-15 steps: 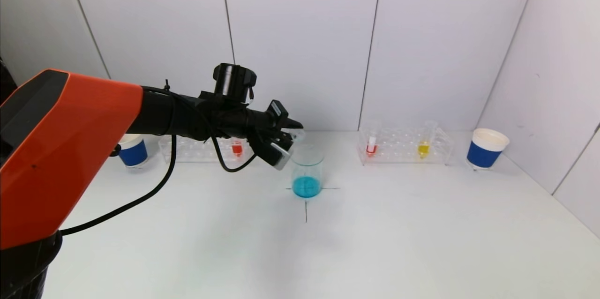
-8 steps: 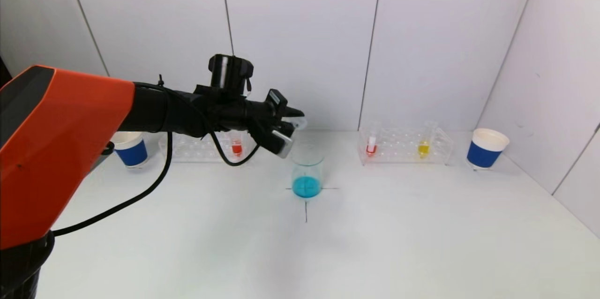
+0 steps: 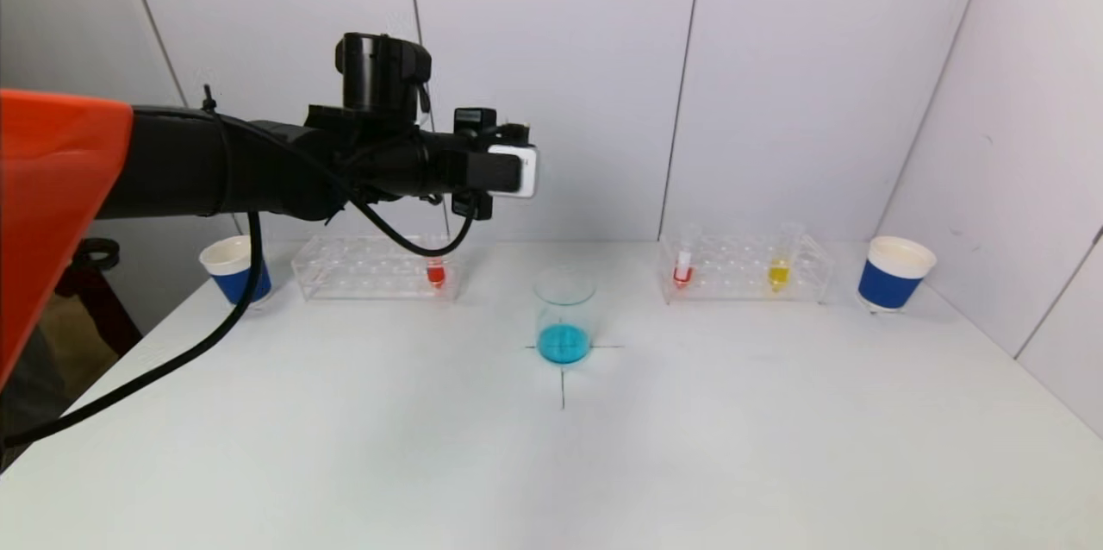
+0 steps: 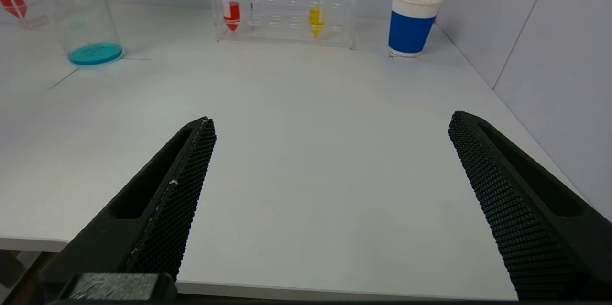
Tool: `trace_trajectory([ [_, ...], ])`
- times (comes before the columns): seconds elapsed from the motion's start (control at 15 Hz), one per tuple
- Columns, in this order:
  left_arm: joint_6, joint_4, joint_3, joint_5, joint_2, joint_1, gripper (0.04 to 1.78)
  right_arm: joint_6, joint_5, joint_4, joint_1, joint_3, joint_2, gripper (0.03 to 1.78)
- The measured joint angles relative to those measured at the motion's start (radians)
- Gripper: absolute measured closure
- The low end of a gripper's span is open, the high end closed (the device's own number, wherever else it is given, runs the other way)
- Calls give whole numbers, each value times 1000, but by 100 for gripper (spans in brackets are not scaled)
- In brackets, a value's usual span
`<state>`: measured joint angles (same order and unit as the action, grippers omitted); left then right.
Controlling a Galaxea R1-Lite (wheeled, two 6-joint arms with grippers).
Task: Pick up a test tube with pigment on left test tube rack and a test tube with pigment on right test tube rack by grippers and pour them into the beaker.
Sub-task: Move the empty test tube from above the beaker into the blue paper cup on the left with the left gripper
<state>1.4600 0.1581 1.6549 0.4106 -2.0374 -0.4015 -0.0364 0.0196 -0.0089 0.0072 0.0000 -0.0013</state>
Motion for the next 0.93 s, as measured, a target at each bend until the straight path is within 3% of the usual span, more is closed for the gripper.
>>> trace_trajectory([
  [0.33,-233,0,7,-153,71,14,139,0,0,0,1,0,0,4],
  [0.6,-485,7,27,-393,134,17,139,0,0,0,0,0,0,4],
  [0.93,-742,35,112,-624,181,50,139,0,0,0,0,0,0,4],
])
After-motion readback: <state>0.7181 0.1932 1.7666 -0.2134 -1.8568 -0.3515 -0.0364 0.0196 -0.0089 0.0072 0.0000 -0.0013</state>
